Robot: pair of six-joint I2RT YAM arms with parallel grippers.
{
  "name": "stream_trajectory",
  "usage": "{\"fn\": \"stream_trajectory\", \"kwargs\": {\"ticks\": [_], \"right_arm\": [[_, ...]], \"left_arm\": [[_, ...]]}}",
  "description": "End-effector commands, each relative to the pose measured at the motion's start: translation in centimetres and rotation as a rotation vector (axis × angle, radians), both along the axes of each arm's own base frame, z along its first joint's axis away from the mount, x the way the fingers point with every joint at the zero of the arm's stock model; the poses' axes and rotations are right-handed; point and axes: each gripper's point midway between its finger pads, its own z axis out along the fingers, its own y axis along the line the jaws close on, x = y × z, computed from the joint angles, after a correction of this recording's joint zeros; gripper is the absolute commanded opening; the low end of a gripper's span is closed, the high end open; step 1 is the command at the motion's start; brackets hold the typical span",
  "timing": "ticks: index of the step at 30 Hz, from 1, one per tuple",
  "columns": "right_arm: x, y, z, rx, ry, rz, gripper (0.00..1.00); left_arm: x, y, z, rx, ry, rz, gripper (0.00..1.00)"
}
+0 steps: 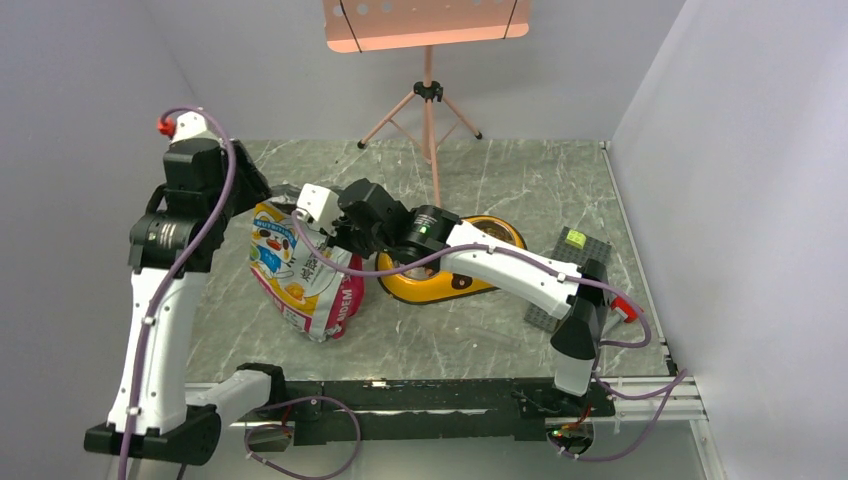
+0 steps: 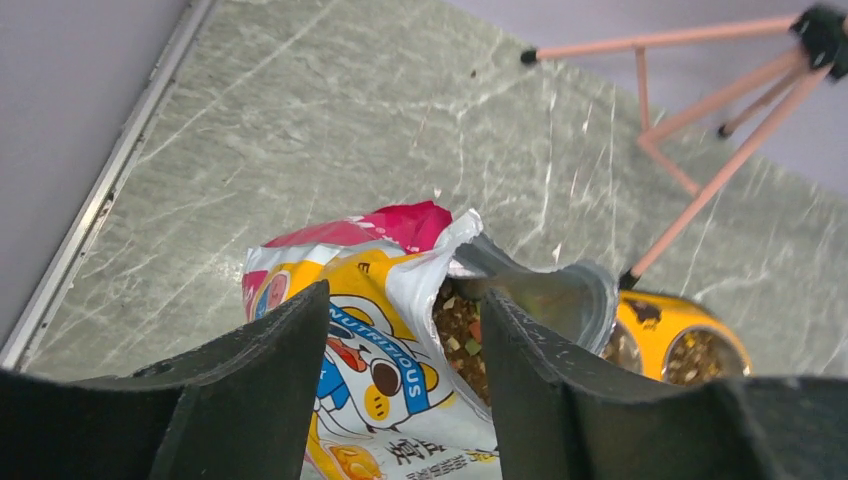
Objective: Serve the pet food
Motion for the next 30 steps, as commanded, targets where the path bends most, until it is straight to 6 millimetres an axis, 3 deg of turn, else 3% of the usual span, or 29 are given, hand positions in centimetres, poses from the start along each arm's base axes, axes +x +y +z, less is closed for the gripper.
{"fn": "stream_trajectory", "kwargs": {"ticks": [1,6,15,18,21,25,30], "right_arm": [[0.1,-1.9,9.8,0.198,-0.111,0.024,0.00],[0.4,-2.9,10.7,0.213,-0.091,0.026,0.00],[0.3,-3.4,11.6,0.228,-0.085,0.037,0.00],[0.7,-3.3,12.0,0.233,-0.096,0.025,0.00],[1.3,-3.3,12.6,0.243,-0.120,0.004,0.00],[3.1,-4.1,13.0,0.250,-0.150,-0.075,0.00],[5.2,-5.8,12.7,0.257,-0.155,-0.168,0.00]], "left_arm": [[1.8,-1.7,-1.4,0.112,0.052,-0.194,0.62],[3.4,-2.0,-2.9,0.151,0.098,-0.237,0.54],[7.3,-4.0,-5.4,0.105,0.137,-0.310,0.50],[8.0,-3.9,-6.9,0.110,0.217,-0.308,0.39],[8.7,-2.4,-8.2,0.161,0.305,-0.242,0.24],[10.1,-0.1,-6.7,0.204,0.298,-0.110,0.00],[10.8,2.7,-1.1,0.096,0.103,0.139,0.00]]}}
